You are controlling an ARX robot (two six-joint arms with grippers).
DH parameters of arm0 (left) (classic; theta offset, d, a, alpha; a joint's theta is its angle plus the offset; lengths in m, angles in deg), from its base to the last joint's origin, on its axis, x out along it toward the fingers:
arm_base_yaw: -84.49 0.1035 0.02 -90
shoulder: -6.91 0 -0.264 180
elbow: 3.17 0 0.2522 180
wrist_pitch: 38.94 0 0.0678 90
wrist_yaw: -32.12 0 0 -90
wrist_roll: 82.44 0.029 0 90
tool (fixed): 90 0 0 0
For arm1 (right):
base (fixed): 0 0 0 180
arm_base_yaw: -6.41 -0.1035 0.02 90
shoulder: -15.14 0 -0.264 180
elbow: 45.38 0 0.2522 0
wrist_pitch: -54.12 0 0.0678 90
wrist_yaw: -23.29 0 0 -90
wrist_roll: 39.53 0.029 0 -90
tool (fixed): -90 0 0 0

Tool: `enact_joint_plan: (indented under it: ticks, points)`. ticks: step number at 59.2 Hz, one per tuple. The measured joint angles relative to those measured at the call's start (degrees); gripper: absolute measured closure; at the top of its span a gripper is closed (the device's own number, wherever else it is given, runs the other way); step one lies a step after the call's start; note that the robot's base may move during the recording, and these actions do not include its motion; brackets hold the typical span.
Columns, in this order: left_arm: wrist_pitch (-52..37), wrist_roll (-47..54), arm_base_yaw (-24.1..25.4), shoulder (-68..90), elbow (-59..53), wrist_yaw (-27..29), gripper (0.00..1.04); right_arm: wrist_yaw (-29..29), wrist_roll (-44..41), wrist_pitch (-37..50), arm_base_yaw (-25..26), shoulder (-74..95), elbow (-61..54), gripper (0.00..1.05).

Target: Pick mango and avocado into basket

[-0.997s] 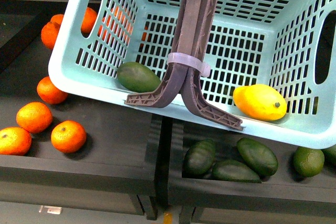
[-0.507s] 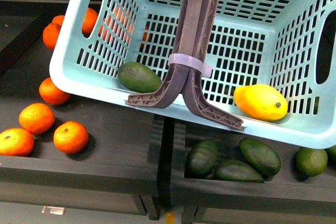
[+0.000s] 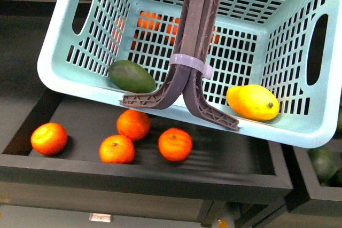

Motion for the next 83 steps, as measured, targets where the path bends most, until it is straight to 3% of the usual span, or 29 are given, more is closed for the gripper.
enact_joint_plan:
  ticks: [68,71,72,76,77,83]
  points:
    - [0.0,-0.1,0.9,0.1,0.0,0.8,1.01,-0.3,0.0,0.0,0.1,0.0,-0.1,0.09]
    - [-4.2,-4.6,-0.7,0.2,-0.7,12.6,1.01,-0.1,0.0,0.0,0.1,0.0,-0.1,0.09]
    - [-6.7,-9.0,-1.7,0.6,-0.7,20.0,1.01,0.0,0.0,0.0,0.1,0.0,-0.1,0.09]
    - [-11.6,-22.7,-3.9,2.9,-0.1,39.7,1.01,-0.2,0.0,0.0,0.1,0.0,-0.1,0.09]
    - [-11.8,-29.1,-4.3,3.7,0.7,48.7,1.01,-0.4,0.0,0.0,0.1,0.0,-0.1,0.09]
    - [-10.2,-49.3,-2.8,7.3,5.3,70.6,1.01,0.1,0.0,0.0,0.1,0.0,-0.1,0.09]
